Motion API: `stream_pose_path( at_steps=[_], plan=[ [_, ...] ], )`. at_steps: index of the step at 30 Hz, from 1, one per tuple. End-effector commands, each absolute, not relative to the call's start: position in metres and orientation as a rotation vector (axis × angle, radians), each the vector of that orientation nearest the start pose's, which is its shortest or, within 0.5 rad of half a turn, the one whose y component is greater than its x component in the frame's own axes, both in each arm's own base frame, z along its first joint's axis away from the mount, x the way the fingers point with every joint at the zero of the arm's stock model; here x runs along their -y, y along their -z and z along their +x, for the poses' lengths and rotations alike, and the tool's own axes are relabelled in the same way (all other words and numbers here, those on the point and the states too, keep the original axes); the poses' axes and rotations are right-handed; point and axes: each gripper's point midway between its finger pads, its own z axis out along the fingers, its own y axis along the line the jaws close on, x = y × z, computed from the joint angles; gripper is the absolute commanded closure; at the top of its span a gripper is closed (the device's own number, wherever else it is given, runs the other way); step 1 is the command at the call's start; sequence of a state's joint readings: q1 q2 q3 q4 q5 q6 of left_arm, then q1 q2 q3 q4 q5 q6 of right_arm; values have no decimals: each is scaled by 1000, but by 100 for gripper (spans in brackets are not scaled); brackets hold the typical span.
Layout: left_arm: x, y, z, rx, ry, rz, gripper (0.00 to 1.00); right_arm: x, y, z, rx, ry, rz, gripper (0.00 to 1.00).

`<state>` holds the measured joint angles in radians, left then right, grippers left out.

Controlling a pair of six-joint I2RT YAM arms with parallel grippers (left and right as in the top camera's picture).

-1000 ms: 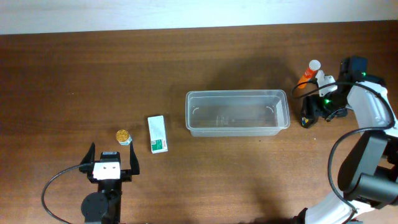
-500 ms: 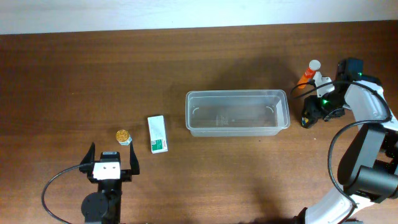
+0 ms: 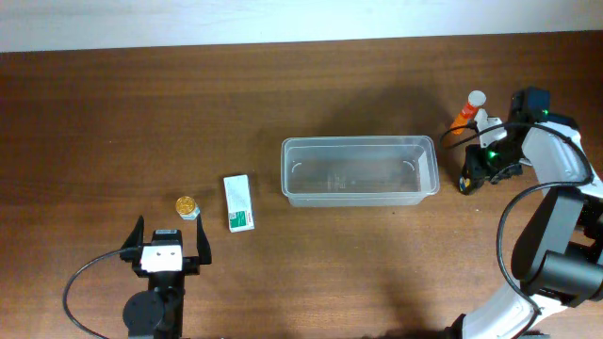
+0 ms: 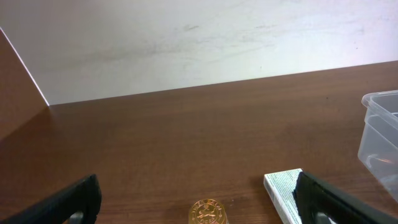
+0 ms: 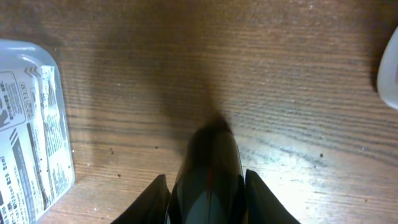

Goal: Pack container
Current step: 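Carry the brown bottle into the container's right end and release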

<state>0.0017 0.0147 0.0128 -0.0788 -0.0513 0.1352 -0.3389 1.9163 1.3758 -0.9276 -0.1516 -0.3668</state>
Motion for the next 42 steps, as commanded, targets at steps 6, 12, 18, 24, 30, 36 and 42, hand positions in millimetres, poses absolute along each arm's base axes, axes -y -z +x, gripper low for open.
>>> stream_pose_path(
  at_steps=[6,12,18,24,30,36,42],
  plan=[
    [-8,-157,246,-1649,-151,87,1,98,-83,372,-2981,-218,5,77],
    [-8,-157,246,-1649,-151,87,1,86,-153,381,-2931,-315,-8,77],
    [-8,-157,246,-1649,-151,87,1,57,-205,379,-2906,-369,-83,76],
    [-8,-157,246,-1649,-151,87,1,4,-215,380,-2926,-402,-187,76],
    [-8,-157,246,-1649,-151,87,1,-32,-210,390,-2912,-408,-186,76],
    [-8,-157,246,-1649,-151,87,1,-45,-189,394,-2947,-362,-103,76],
    [-8,-157,246,-1649,-151,87,1,-62,-155,389,-3000,-345,-85,76]
  ],
)
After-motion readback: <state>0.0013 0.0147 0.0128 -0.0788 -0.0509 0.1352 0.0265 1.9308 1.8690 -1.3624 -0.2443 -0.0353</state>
